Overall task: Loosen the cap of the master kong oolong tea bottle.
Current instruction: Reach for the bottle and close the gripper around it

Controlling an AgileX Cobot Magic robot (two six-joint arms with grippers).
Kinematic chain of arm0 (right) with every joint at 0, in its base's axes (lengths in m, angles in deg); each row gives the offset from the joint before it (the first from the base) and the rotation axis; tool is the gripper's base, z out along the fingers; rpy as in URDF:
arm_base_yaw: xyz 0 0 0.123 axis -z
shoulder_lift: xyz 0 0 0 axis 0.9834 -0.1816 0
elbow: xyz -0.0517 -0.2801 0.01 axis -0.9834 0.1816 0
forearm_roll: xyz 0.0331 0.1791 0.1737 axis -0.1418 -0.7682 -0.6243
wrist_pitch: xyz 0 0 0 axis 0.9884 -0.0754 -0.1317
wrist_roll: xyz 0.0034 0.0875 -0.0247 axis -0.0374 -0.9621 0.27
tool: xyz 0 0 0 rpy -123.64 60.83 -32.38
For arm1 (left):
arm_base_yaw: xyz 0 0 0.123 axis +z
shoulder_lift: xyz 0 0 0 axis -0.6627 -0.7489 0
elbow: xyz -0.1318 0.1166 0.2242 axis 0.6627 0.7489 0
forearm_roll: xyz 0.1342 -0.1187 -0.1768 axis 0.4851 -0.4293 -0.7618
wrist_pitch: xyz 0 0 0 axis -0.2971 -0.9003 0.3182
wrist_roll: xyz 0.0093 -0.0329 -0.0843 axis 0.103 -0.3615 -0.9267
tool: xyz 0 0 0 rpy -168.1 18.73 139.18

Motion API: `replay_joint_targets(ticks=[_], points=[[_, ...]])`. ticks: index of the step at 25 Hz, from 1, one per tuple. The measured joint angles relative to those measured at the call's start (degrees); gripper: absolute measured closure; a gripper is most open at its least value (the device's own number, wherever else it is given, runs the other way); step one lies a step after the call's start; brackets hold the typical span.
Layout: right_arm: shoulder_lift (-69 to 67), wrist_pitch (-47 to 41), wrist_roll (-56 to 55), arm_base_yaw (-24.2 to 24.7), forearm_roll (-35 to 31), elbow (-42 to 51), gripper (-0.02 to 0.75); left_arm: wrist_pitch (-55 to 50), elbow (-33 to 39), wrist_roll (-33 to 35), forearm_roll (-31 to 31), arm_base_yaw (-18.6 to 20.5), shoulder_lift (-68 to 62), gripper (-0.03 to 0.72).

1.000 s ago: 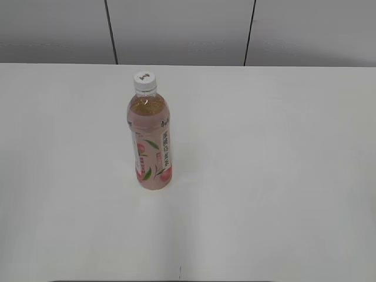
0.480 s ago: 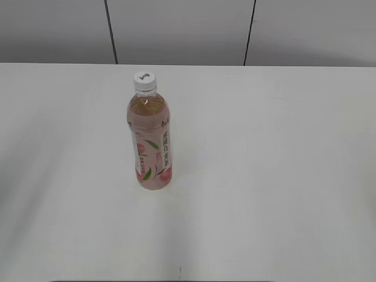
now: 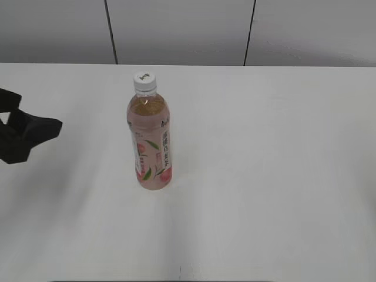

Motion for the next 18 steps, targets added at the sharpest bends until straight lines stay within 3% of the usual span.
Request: replay_joint_targets(ticks=[6,15,18], points=[[-4.22,1.64,0.00,0.00,-0.18,0.00,0.330,9.27,0.11,2.43,-2.43,-5.27,-3.63,0.161],[-5.04,3.43,0.17,0.00,-0.30,0.00,0.330,7.11,2.21,5.46,2.77,-11.53,-3.63,0.160],[-5.04,3.61,0.17,0.00,-0.34,0.00,0.330,8.73,5.61,5.57,1.42,-12.05,-3.69,0.160]])
